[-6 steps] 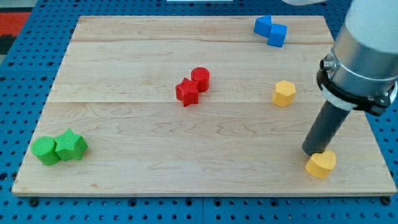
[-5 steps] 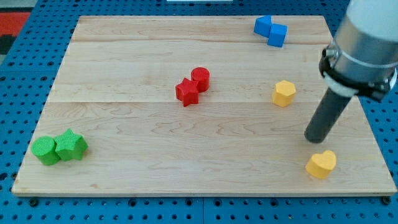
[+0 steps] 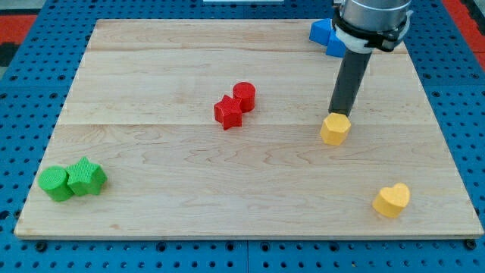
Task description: Slide the yellow hexagon downwards
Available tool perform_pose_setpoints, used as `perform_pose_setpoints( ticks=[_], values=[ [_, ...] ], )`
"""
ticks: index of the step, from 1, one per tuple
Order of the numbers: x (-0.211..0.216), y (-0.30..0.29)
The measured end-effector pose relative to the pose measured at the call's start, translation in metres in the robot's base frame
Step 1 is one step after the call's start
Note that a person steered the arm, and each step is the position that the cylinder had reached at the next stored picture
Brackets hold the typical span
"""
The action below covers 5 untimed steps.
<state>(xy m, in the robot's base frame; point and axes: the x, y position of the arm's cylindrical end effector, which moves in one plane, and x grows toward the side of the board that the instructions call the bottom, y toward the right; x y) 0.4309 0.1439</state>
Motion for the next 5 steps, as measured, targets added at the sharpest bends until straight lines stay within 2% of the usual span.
perform_pose_setpoints(
  ticks=[5],
  values=[
    [-0.001,-0.013]
  ],
)
